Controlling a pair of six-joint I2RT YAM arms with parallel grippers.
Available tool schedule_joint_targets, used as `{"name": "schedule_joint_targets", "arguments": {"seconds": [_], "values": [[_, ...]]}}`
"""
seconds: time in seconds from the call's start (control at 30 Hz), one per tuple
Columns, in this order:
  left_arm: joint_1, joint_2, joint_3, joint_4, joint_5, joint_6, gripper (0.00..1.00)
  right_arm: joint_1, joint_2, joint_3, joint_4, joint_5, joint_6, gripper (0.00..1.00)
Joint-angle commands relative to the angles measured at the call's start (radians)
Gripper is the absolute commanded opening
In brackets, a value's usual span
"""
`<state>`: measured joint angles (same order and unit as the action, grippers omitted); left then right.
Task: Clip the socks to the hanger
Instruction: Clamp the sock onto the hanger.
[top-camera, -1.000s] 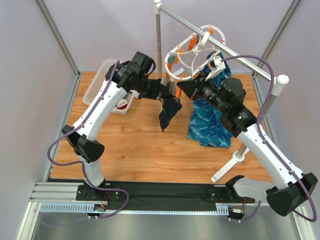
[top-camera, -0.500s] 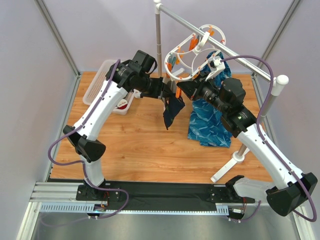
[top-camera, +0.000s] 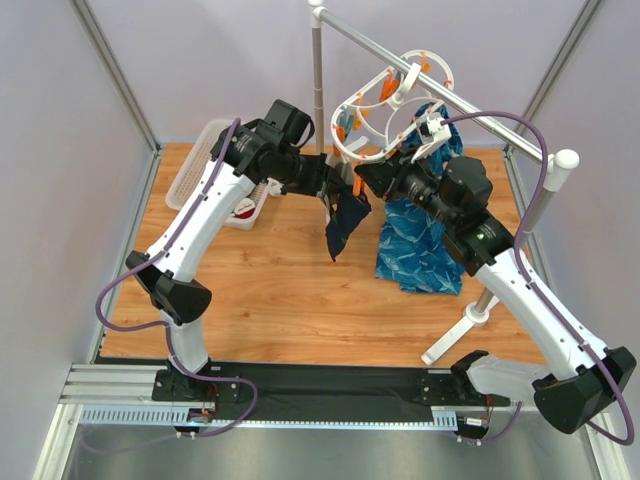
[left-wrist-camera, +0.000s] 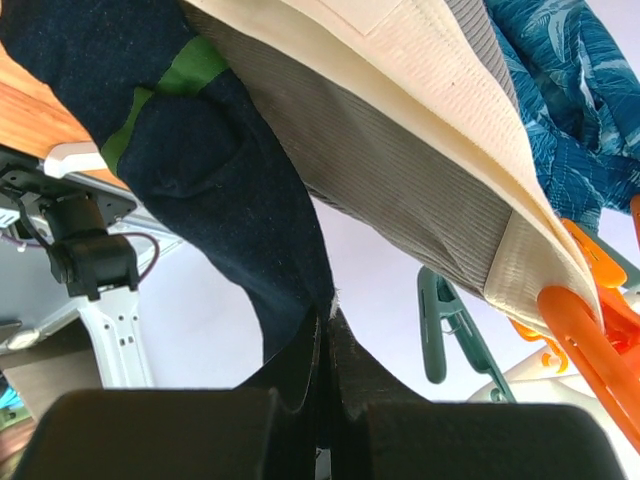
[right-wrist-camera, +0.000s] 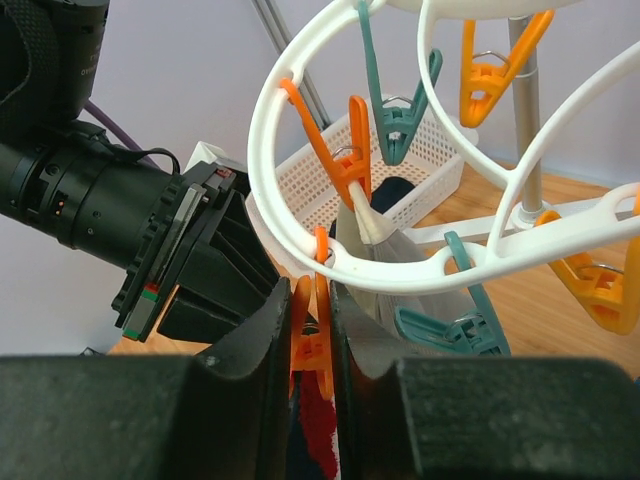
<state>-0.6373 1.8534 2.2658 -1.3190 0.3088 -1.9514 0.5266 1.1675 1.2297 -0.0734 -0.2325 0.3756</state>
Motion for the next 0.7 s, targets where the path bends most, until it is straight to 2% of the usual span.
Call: {"name": "schedule_joint_targets", "arguments": {"seconds": [0.0,0.03,0.3,0.4,0.43,0.57,0.6,0.67], "values": [[-0.009,-0.031,0.037,-0.023,0.064,-0.234,0.00,0.015,-0.008,0.011,-0.091,-0.057,-0.029,0.19],[-0.009,-0.033,0.038,-0.025,0.064,-0.236,0.00,0.015,-0.006,0.014,-0.094,-0.056,-0.026,0.25],[-0.009,-0.036,0.041,0.014,0.049,-0.262,0.00,0.012,-0.006,0.025,-0.123,-0.042,-0.020,0.31],[-0.009,-0.034,0.037,0.014,0.047,-0.262,0.00,0.013,-0.020,0.025,-0.129,-0.039,-0.020,0.47],[-0.009,-0.036,0.034,0.021,0.049,-0.261,0.00,0.013,-0.023,0.028,-0.138,-0.036,-0.017,0.56],[-0.007,-0.054,-0.024,0.090,0.050,-0.264,0.00,0.012,-0.031,0.056,-0.181,-0.021,0.000,0.70],[-0.009,-0.059,-0.037,0.101,0.055,-0.264,0.00,0.013,-0.034,0.063,-0.193,-0.021,0.006,0.79],[-0.009,-0.069,-0.072,0.127,0.064,-0.258,0.02,0.013,-0.038,0.086,-0.230,-0.016,0.011,0.85]]}}
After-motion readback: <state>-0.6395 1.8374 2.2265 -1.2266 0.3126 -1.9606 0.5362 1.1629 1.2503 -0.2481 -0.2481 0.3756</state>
